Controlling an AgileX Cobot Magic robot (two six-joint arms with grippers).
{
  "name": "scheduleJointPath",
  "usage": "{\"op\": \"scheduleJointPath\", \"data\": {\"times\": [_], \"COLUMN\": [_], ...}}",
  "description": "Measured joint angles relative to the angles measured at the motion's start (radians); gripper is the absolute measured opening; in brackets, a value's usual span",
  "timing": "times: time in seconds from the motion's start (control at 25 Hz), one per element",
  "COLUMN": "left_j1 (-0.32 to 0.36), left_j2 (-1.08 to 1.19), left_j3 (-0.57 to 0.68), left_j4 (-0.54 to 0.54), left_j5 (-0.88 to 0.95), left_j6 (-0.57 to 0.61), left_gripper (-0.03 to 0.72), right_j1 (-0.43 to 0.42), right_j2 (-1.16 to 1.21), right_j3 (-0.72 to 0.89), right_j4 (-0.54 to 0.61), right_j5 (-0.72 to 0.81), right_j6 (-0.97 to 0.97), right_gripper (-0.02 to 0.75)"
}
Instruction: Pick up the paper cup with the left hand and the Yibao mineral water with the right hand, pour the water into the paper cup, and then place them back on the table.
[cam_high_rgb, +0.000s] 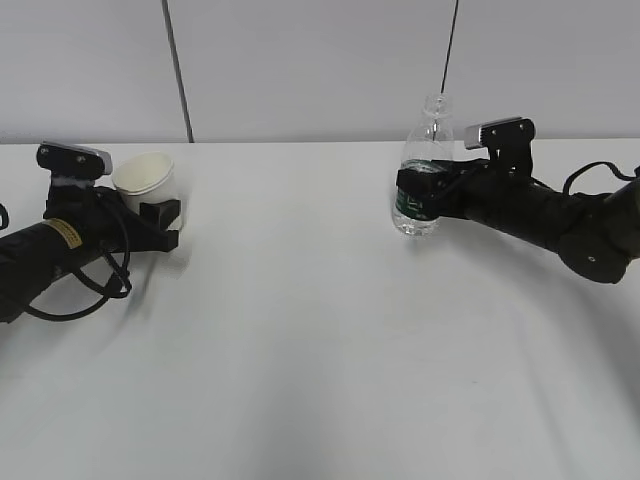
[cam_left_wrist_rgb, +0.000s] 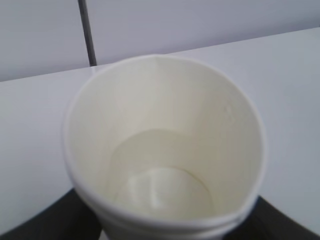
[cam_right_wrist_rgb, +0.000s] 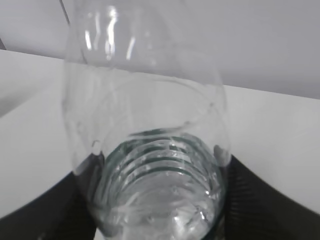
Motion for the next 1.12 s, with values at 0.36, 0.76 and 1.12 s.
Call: {"op": "scheduleJointPath", "data": {"times": [0.36,0.76,1.12], "left_j1": [0.000,0.000,0.000], "left_j2": [0.001,0.021,0.035], "left_j3": [0.000,-0.001,-0.002], "left_j4": [-0.001,-0.002,-0.005], "left_j5": [0.000,-0.008,-0.036], "left_j6": [0.000,0.000,0.002], "left_gripper": [0.399,0.398,0.398], "right_j1": [0.000,0.000,0.000], "right_j2": [0.000,0.000,0.000], "right_j3": [0.000,0.000,0.000], "right_j4": [-0.002,-0.003,-0.004], "right_j5": [-0.001,-0.004,-0.006], "right_j6": [0.000,0.000,0.000], "right_gripper": [0.472,0.472,0.472]}}
